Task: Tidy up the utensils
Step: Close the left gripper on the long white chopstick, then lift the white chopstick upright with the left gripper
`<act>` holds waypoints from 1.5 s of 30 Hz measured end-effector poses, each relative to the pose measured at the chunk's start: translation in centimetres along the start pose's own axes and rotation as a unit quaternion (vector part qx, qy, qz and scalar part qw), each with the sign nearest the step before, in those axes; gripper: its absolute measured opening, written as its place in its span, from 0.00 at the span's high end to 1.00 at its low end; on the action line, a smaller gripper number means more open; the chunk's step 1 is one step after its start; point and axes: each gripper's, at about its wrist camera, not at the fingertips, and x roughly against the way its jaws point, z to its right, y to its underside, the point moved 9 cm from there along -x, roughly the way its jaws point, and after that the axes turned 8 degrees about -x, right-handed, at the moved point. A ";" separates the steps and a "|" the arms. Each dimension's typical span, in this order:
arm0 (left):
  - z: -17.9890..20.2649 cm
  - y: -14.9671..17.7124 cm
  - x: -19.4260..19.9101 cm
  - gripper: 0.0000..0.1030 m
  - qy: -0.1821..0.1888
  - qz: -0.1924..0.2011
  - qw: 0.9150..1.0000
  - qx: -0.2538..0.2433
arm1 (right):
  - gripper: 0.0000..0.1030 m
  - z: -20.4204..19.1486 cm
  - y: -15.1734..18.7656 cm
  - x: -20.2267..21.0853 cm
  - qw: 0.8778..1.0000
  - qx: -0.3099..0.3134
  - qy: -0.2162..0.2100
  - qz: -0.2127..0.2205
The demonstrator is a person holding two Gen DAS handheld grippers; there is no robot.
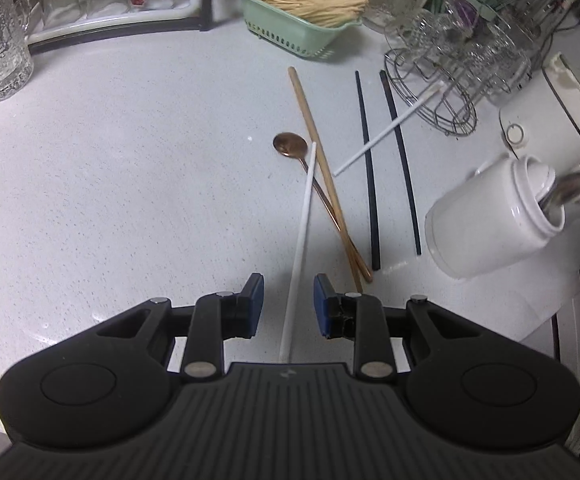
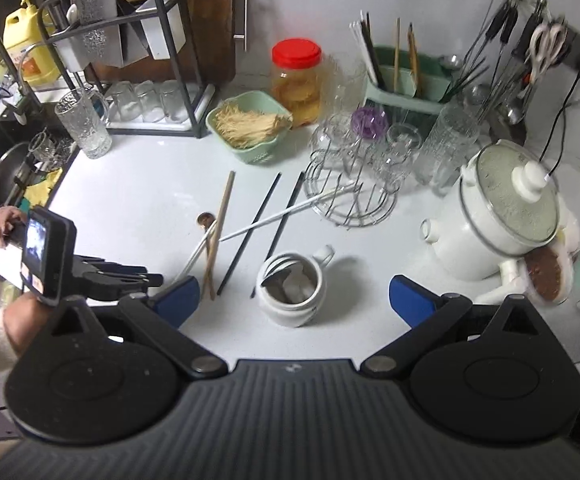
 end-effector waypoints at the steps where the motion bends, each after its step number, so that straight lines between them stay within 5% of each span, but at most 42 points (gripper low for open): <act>1: 0.3 0.3 -0.1 0.70 0.002 -0.001 1.000 -0.008 | 0.00 0.4 0.1 -0.3 1.000 -0.008 0.002 0.001; 9: 1.9 2.0 -2.1 0.71 0.011 -0.006 0.999 -0.049 | 0.02 4.8 3.2 -5.3 0.996 -0.088 0.009 -0.016; 17: 2.1 2.0 -3.7 0.74 -0.017 -0.003 0.997 -0.081 | 0.04 4.4 4.2 -8.0 0.994 -0.101 -0.020 -0.028; 22: 1.6 2.0 -4.0 0.93 -0.037 0.000 0.996 -0.081 | 0.08 3.1 3.8 -9.5 0.996 -0.080 -0.045 -0.010; 26: 1.4 2.5 -3.6 0.94 -0.045 0.000 0.997 -0.066 | 0.15 2.2 4.1 -11.1 0.996 -0.070 -0.061 -0.009; 36: 2.9 5.5 -2.5 0.94 -0.011 -0.009 1.000 -0.024 | 0.15 0.8 4.5 -12.5 0.996 -0.027 -0.076 0.035; 45: 2.8 5.8 -1.5 0.92 0.009 -0.009 1.000 0.024 | 0.15 1.0 4.7 -13.9 0.995 -0.003 -0.047 0.084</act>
